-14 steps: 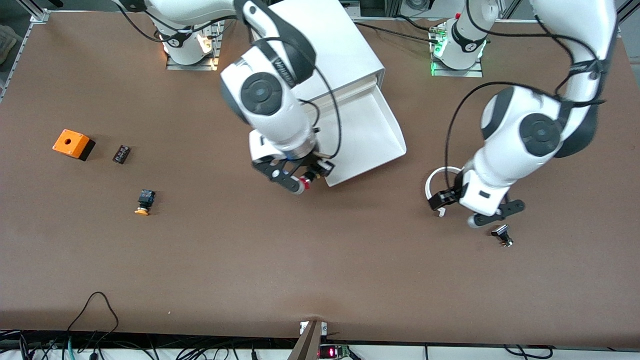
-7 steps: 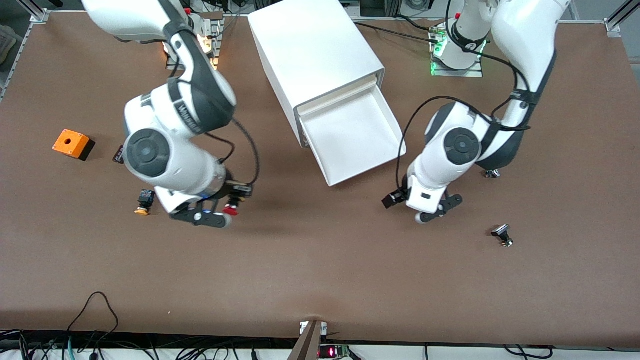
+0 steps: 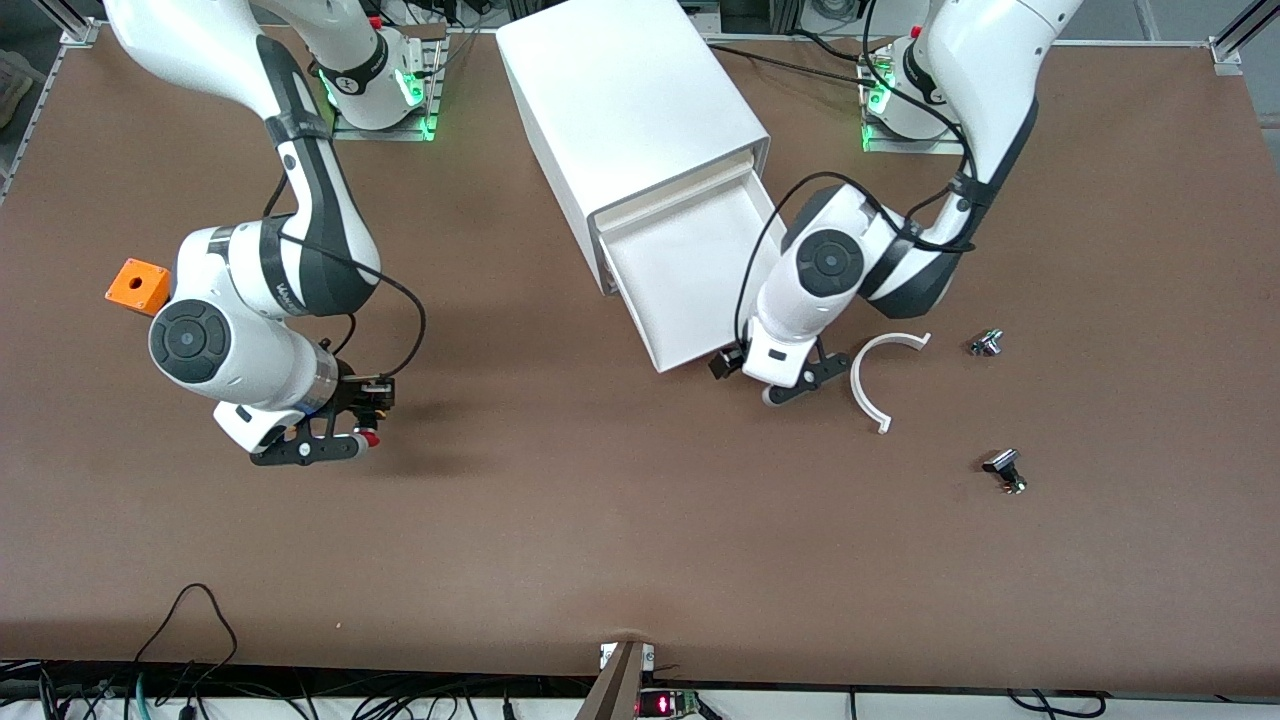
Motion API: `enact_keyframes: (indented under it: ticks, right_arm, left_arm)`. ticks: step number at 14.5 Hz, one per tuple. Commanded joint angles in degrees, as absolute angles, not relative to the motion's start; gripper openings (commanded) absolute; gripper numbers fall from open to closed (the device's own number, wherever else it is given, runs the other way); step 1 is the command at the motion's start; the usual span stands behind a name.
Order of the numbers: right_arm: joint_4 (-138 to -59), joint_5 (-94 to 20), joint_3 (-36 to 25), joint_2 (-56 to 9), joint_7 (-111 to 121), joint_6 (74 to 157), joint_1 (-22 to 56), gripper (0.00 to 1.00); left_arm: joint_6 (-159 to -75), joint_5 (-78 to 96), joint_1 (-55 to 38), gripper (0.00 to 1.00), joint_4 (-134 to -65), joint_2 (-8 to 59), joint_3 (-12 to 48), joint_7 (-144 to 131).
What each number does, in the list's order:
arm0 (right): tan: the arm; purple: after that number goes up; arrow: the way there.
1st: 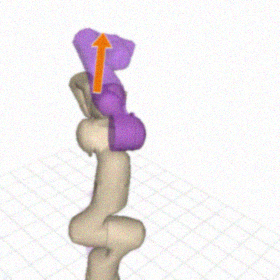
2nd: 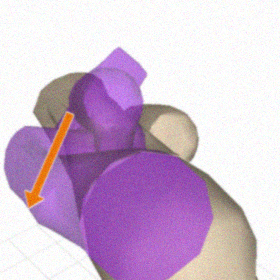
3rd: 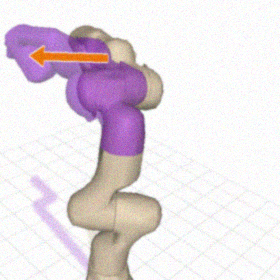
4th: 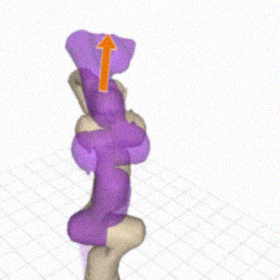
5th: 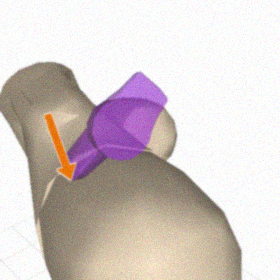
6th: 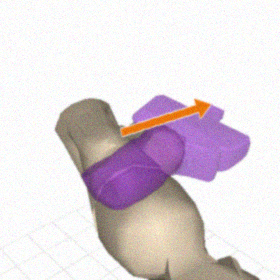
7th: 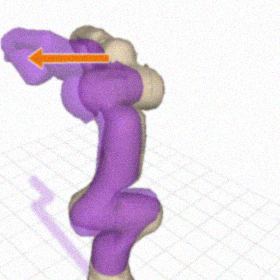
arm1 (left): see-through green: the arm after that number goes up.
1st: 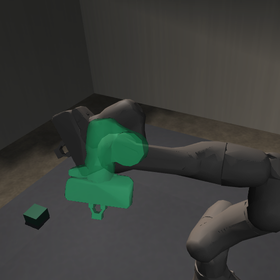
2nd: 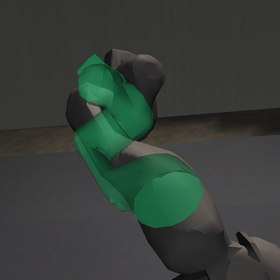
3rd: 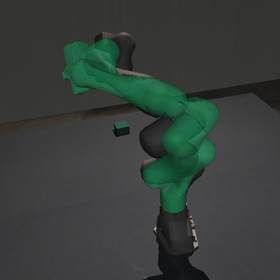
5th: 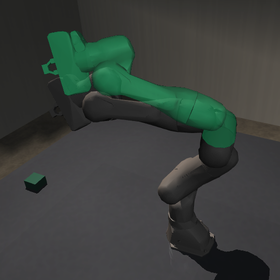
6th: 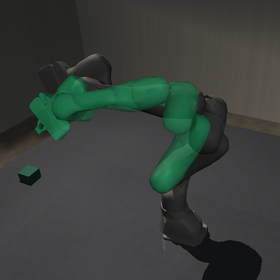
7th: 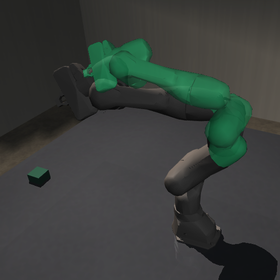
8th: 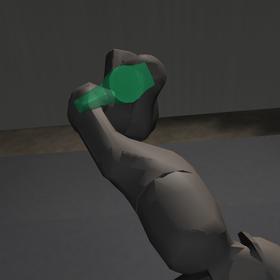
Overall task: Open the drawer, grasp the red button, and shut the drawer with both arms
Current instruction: 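Push the drawer closed with the left gripper while the right gripper lowers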
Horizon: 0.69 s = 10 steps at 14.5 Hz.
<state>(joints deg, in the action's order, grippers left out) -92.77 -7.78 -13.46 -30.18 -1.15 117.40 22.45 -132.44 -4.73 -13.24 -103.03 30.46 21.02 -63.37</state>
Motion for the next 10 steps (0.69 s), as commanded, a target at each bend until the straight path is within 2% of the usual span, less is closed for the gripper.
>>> enact_keyframes:
  ticks: [1,5,7,10]
  right_arm:
    - [-102.7,-8.6,-13.5,-26.8,1.1,124.4,21.3,0.00]
    - [-107.7,-12.5,-13.4,-28.1,5.7,130.9,18.5,0.00]
    - [-108.4,-17.5,-13.5,-30.4,10.4,133.4,17.6,0.00]
    - [-108.4,-19.1,-13.5,-33.1,12.7,135.3,16.6,0.00]
  left_arm:
    - [-133.2,-6.6,-13.4,0.98,-107.3,27.5,23.5,-67.1]
    - [-131.8,-6.5,-13.3,0.98,-109.1,26.5,27.3,-69.0]
    - [-131.7,-6.5,-13.3,0.98,-109.9,26.4,29.1,-69.6]
    - [-130.3,-6.5,-13.3,0.98,-110.7,26.3,31.3,-69.8]
